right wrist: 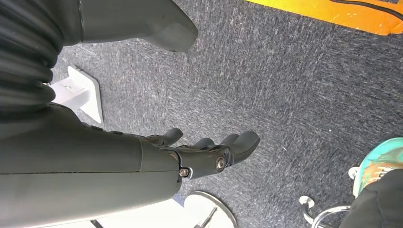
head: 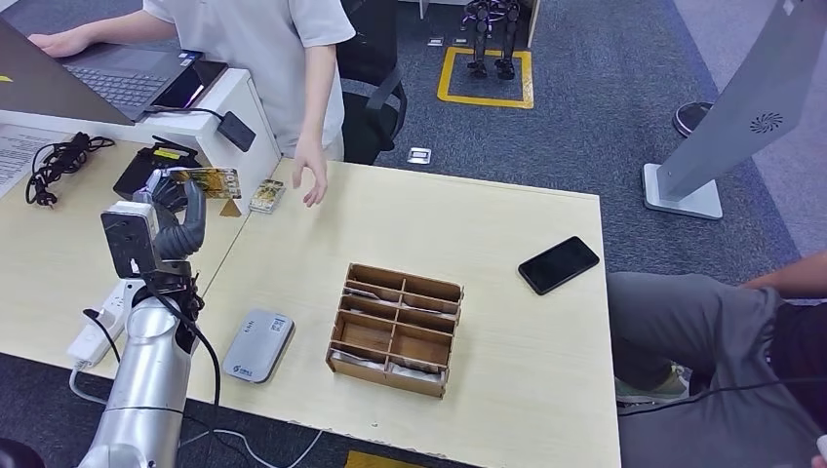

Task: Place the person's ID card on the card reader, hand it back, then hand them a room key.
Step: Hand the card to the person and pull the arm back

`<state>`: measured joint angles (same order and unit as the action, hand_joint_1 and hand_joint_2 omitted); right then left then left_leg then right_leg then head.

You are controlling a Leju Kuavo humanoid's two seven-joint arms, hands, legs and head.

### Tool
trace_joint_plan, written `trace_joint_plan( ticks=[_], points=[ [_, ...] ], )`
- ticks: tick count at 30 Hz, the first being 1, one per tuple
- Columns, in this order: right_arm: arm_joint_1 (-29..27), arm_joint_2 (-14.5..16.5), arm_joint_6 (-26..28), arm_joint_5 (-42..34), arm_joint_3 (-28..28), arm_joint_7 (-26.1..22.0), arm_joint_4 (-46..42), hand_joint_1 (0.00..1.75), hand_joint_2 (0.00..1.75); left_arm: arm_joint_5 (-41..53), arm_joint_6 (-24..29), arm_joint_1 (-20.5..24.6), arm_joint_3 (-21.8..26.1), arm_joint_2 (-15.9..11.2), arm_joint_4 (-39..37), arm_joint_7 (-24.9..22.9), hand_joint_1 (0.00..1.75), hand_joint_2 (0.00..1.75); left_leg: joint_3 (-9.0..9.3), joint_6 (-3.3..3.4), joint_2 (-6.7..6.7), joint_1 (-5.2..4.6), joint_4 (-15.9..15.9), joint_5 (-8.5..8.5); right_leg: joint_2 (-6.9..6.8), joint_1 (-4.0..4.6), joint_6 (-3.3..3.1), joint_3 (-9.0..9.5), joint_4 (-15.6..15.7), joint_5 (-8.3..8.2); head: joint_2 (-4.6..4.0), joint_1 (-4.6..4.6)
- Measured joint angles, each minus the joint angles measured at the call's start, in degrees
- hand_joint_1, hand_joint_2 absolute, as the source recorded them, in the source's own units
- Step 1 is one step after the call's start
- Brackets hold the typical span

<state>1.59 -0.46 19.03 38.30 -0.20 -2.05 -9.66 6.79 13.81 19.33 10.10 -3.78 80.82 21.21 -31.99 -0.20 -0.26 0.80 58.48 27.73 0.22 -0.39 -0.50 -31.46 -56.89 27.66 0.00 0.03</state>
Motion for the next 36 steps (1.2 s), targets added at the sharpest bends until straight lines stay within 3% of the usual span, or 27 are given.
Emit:
trace_joint_plan(
  ticks=[4, 12, 18, 25, 29, 36],
  points=[
    [0.0, 0.0, -0.1, 0.3, 0.0, 0.0, 0.0, 0.0, 1.75, 3.2, 2.2, 0.4, -0.3, -0.4, -0.2, 0.6, 1.75, 1.75, -0.03, 0.0, 0.02, 0.0, 0.0, 0.0, 0.02, 0.0, 0.0, -0.05, 0.0, 0.0, 0.0, 0.01],
    [0.3, 0.0, -1.3, 2.4, 0.0, -0.3, -0.1, 0.0, 1.75, 33.4, 23.0, 2.3, -2.9, -3.2, -4.0, 3.7, 1.75, 1.75, -0.06, 0.0, 0.03, 0.0, 0.0, 0.0, 0.02, 0.0, 0.0, -0.07, 0.0, 0.0, 0.0, -0.01],
    [0.6, 0.1, -1.4, 2.7, 0.0, -0.6, -0.1, 0.0, 1.75, 40.3, 25.5, 3.2, -3.1, -4.0, -7.3, 4.8, 1.75, 1.75, -0.06, -0.01, 0.05, 0.0, 0.0, -0.01, 0.04, 0.0, -0.05, -0.08, 0.0, -0.03, 0.0, -0.01],
    [0.6, 0.1, -1.4, 2.8, 0.0, -0.7, -0.1, 0.0, 1.75, 42.1, 25.6, 3.3, -2.9, -4.0, -8.3, 5.4, 1.75, 1.75, -0.07, 0.0, 0.05, 0.0, 0.0, 0.0, 0.05, 0.0, -0.05, -0.09, 0.0, -0.03, 0.0, 0.01],
    [0.5, 0.1, -1.6, 3.1, 0.0, -0.5, -0.1, 0.0, 1.75, 45.2, 25.6, 3.3, -1.6, -3.5, -9.4, 8.2, 0.0, 1.75, -0.11, 0.0, 0.06, 0.0, 0.0, 0.01, 0.06, 0.0, -0.05, -0.13, 0.0, -0.03, 0.0, 0.01],
    [0.4, 0.1, -1.5, 3.3, -0.2, -0.7, -0.1, 0.0, 1.75, 38.2, 24.6, 3.3, -1.6, -3.5, -10.8, 6.1, 0.0, 1.75, -0.1, 0.0, 0.05, 0.0, 0.0, 0.0, 0.05, 0.0, -0.05, -0.14, 0.0, -0.03, 0.0, 0.0]
  ],
)
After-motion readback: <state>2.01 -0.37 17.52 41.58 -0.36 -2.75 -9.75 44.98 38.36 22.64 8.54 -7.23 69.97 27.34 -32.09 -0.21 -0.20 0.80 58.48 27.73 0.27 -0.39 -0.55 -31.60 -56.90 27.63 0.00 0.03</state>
